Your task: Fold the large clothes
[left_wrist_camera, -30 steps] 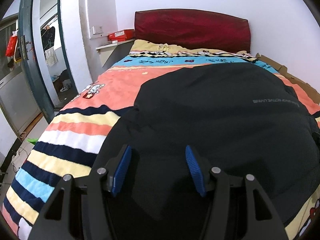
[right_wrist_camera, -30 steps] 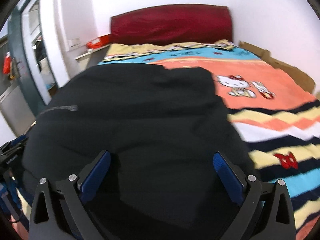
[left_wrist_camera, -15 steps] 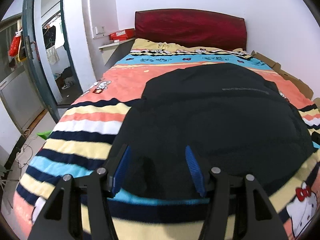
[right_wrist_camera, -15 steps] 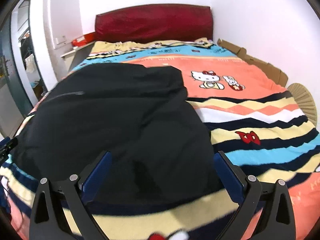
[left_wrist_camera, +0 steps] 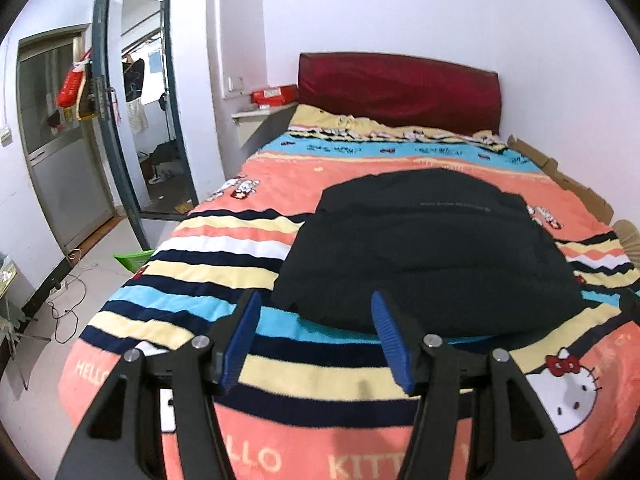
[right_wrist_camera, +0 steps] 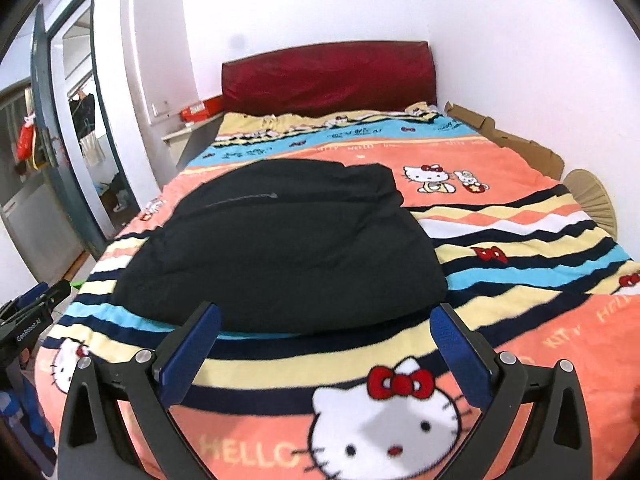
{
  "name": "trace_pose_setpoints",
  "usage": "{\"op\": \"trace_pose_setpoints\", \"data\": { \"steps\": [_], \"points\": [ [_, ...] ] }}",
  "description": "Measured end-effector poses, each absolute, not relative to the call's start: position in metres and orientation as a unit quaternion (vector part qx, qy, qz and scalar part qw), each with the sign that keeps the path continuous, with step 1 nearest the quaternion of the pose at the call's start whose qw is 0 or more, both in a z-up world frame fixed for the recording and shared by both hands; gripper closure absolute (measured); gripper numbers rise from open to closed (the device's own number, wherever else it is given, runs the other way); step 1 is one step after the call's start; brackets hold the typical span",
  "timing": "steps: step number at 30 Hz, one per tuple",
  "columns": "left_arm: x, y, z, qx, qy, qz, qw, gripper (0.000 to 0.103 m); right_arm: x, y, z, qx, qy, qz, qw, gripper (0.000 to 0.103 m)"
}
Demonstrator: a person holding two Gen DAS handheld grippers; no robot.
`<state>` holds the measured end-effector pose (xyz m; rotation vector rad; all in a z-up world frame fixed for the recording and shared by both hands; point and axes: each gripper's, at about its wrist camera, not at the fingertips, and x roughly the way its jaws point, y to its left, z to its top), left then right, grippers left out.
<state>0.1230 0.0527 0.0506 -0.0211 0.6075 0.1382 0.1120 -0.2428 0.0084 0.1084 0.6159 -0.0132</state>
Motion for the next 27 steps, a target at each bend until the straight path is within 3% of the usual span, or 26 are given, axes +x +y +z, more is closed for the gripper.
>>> {"op": "trace_pose_setpoints", "data": {
  "steps": [3,27],
  "points": [
    [0.103,0.050,0.060,-0.011,0.289,0.066,0.955,0.033,0.095,-0.241,0.017,0.047,0.292,-0.007,0.955,0.001],
    [0.030,0.028,0.072,-0.009,0.255,0.091,0.963,0.032,0.027,-0.231,0.026,0.030,0.232,-0.003,0.972,0.001]
  ]
}}
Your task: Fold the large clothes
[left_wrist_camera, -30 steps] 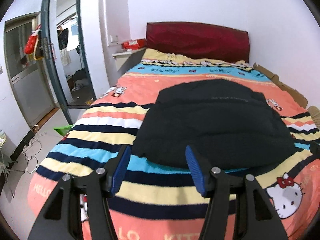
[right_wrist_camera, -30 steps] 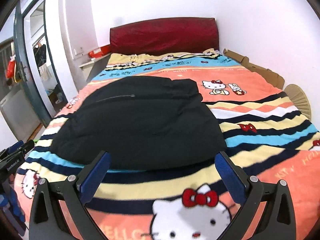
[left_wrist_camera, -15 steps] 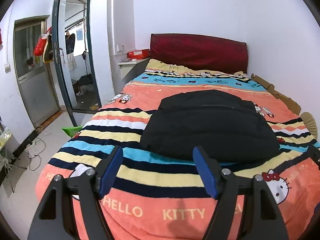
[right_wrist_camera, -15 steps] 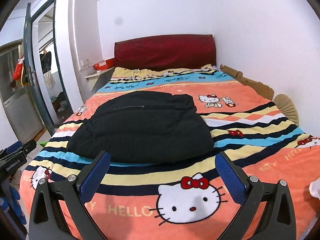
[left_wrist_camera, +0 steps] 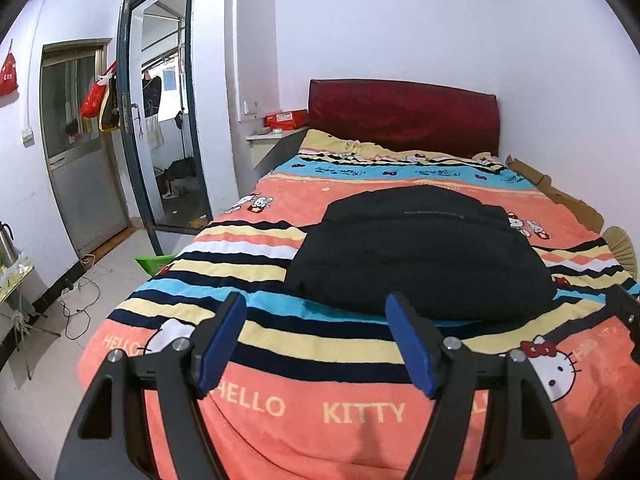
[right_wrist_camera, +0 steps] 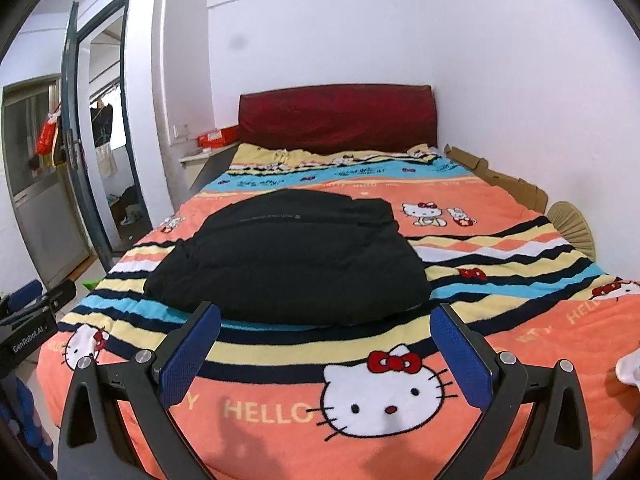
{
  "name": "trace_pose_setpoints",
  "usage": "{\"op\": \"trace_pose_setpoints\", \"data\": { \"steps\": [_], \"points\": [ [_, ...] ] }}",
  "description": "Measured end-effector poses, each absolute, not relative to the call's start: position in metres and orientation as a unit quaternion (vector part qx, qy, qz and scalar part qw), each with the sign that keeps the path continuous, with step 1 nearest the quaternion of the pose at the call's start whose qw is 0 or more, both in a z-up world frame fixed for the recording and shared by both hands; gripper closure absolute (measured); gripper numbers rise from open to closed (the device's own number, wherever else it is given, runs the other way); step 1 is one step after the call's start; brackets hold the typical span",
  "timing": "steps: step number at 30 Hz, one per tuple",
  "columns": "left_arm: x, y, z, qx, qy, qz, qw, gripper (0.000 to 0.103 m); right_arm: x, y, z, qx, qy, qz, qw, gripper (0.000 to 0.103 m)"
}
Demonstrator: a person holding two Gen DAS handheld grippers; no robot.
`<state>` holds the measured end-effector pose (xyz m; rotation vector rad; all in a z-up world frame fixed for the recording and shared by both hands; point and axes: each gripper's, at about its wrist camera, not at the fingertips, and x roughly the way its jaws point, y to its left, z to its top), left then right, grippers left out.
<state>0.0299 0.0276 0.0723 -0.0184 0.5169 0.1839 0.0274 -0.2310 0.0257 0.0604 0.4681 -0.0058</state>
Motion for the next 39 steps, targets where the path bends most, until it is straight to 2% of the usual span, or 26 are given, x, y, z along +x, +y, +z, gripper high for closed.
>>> {"op": "trace_pose_setpoints", "data": {
  "steps": [7,39],
  "points": [
    [0.030,0.022,0.072,-0.003,0.247,0.086,0.965,0.032,0.024,-0.233,0.028,0.025,0.216,-0.003,0.976,0.001],
    [0.060,0.022,0.035,0.008,0.267,0.064,0.962,0.032,0.051,-0.225,-0.011,0.017,0.238,-0.005,0.971,0.001]
  ]
}}
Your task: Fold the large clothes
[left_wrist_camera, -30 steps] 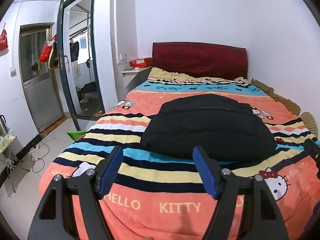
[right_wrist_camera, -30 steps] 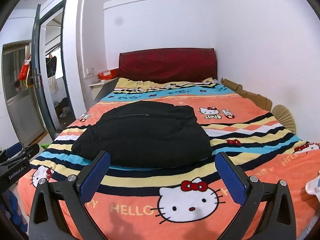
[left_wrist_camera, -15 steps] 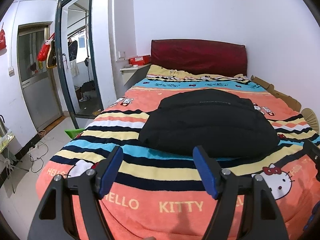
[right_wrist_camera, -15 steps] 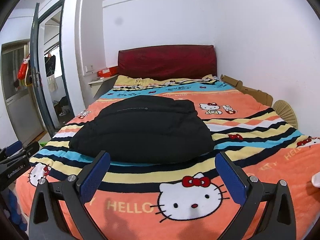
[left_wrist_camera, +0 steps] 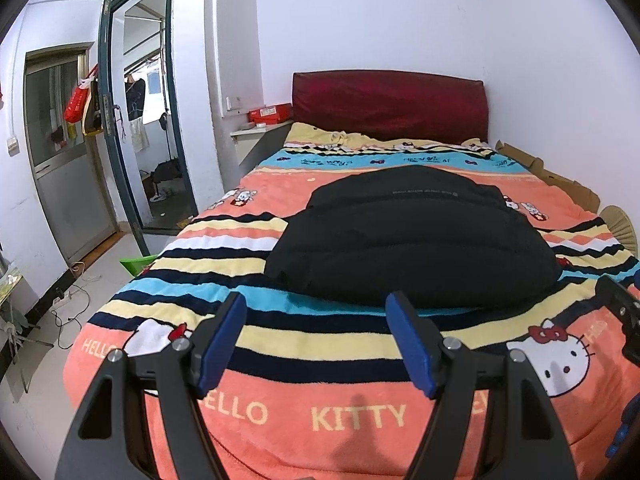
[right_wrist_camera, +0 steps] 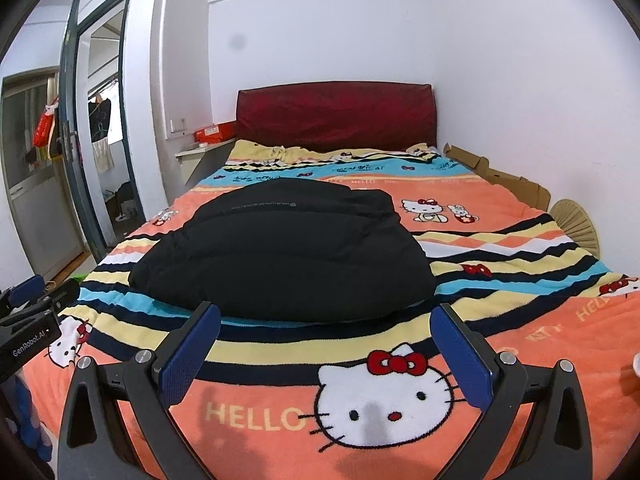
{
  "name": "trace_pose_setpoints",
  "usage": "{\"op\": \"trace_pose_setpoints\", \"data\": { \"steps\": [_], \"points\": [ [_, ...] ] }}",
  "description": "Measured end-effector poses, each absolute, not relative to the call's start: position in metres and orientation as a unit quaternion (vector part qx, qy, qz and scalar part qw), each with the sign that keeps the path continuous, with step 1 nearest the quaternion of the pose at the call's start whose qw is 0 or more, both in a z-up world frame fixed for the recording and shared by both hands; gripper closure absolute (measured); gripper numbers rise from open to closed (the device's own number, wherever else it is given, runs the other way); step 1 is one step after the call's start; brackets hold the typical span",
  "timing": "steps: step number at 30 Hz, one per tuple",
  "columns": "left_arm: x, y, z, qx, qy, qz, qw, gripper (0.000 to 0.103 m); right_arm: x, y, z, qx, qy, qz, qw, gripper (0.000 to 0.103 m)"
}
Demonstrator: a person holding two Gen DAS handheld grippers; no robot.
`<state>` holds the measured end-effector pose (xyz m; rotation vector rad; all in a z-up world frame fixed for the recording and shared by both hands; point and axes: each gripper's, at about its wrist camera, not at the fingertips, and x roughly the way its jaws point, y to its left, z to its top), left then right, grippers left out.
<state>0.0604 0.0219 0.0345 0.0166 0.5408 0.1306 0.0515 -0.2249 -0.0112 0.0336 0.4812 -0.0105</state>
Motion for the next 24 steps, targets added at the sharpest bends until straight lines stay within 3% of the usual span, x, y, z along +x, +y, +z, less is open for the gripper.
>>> {"op": "trace_pose_setpoints", "data": {
  "steps": [24],
  "points": [
    [0.082,0.015,0.005,0.020,0.299,0.053,0.953,0.032,0.074,-0.236,-0.041,0.016,0.263,-0.019,0.964,0.001]
  ]
}}
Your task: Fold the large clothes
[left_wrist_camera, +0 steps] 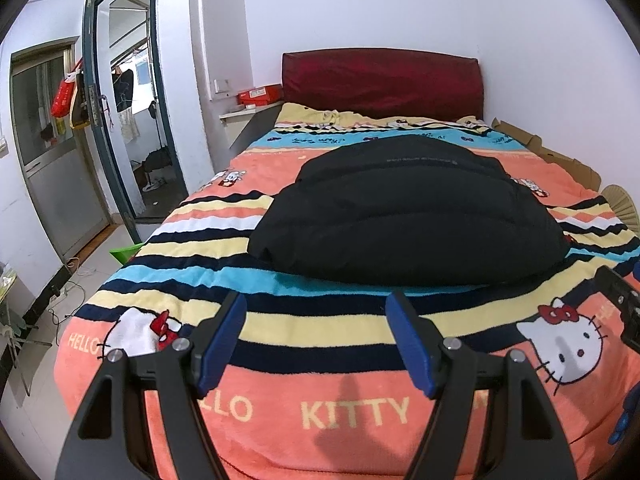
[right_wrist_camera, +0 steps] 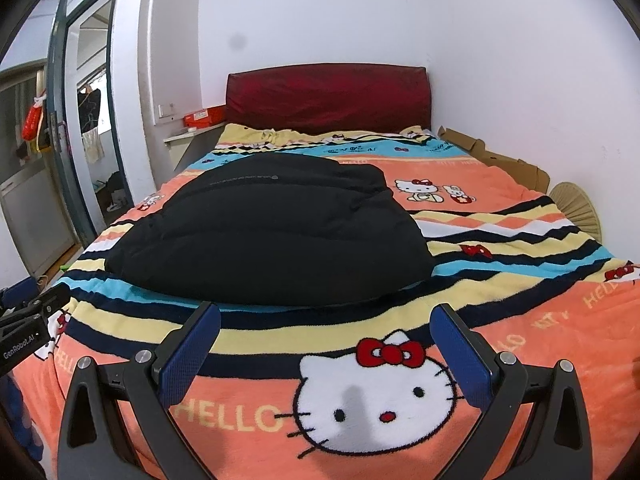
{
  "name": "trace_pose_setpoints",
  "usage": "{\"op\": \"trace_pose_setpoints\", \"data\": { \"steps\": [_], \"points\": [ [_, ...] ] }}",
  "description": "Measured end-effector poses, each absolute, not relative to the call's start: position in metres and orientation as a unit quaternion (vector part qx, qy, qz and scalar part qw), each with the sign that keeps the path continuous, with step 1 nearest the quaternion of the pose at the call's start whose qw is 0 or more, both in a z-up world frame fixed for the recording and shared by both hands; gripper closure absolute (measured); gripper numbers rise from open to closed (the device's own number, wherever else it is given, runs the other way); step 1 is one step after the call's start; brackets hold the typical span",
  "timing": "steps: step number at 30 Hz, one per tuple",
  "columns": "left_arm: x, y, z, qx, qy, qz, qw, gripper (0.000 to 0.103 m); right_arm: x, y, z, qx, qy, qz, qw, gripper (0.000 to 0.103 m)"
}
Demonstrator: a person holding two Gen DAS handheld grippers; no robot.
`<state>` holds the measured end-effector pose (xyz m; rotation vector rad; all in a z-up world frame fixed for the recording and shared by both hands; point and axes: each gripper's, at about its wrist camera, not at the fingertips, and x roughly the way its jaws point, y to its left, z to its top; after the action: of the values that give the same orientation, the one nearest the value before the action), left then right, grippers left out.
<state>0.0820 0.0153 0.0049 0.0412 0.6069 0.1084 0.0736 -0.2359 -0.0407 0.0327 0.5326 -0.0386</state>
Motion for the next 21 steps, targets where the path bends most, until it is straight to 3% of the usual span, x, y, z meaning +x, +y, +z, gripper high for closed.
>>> {"op": "trace_pose_setpoints", "data": {
  "steps": [21],
  "points": [
    [0.062,0.016,0.016,0.015,0.279,0.055,0.958,0.032,0.056,-0.234,-0.028,0.006,0.253,-0.026,0.967,0.001]
  ]
}}
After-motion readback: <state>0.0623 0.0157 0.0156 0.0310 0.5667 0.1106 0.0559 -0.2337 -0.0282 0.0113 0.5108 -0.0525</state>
